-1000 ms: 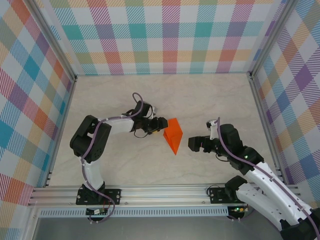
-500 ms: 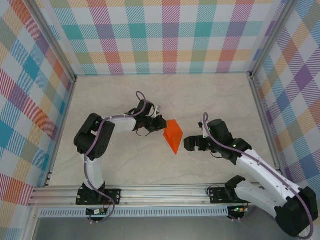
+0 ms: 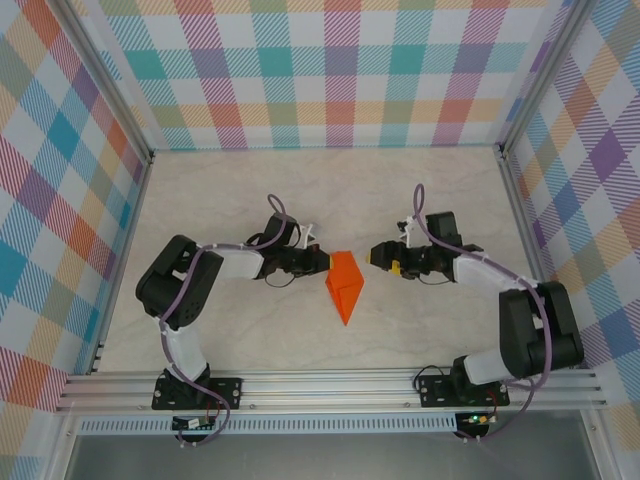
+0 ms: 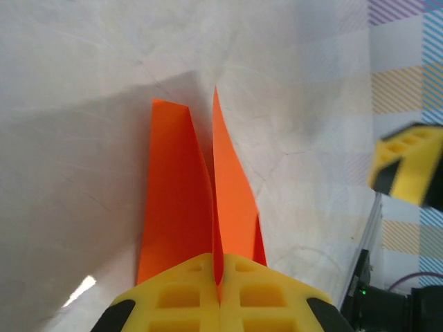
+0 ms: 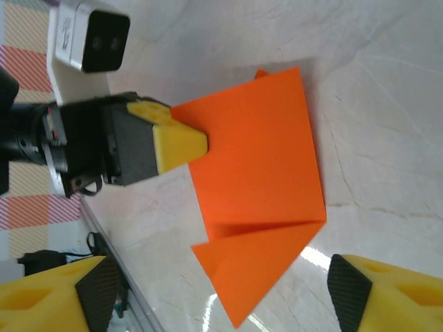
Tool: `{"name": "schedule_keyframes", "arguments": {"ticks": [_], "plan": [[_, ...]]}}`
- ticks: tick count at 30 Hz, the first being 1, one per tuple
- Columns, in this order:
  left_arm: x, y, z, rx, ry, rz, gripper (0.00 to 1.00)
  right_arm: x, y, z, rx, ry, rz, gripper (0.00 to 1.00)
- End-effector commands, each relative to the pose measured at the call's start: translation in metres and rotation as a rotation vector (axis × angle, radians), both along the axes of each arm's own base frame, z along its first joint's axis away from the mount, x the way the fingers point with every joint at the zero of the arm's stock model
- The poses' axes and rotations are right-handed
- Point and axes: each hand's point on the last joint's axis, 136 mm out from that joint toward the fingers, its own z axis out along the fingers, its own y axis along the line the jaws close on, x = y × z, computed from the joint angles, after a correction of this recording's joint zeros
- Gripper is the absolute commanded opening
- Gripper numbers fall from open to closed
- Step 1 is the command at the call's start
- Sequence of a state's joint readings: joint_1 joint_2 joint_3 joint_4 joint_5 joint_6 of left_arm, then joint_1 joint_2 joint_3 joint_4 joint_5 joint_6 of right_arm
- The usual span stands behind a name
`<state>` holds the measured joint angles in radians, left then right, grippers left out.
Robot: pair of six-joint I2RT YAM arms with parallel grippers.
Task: Fold a paper plane with a square sheet of paper (fold left side to right side)
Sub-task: Fold the wing for the fifth time at the center of the table.
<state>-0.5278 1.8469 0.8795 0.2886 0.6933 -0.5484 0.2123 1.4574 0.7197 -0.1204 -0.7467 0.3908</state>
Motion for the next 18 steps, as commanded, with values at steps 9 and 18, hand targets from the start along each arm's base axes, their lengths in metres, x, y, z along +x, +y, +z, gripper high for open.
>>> {"name": "schedule_keyframes", "arguments": {"ticks": [9,18], "plan": [[-0.011,-0.008,0.051,-0.177,-0.183,-0.106,0.0,0.027,0.02,-0.005,0.124,-0.063,0.135,0.73],[-0.012,-0.009,0.053,-0.185,-0.19,-0.122,0.0,0.028,0.037,-0.024,0.189,-0.054,0.199,0.68]]}}
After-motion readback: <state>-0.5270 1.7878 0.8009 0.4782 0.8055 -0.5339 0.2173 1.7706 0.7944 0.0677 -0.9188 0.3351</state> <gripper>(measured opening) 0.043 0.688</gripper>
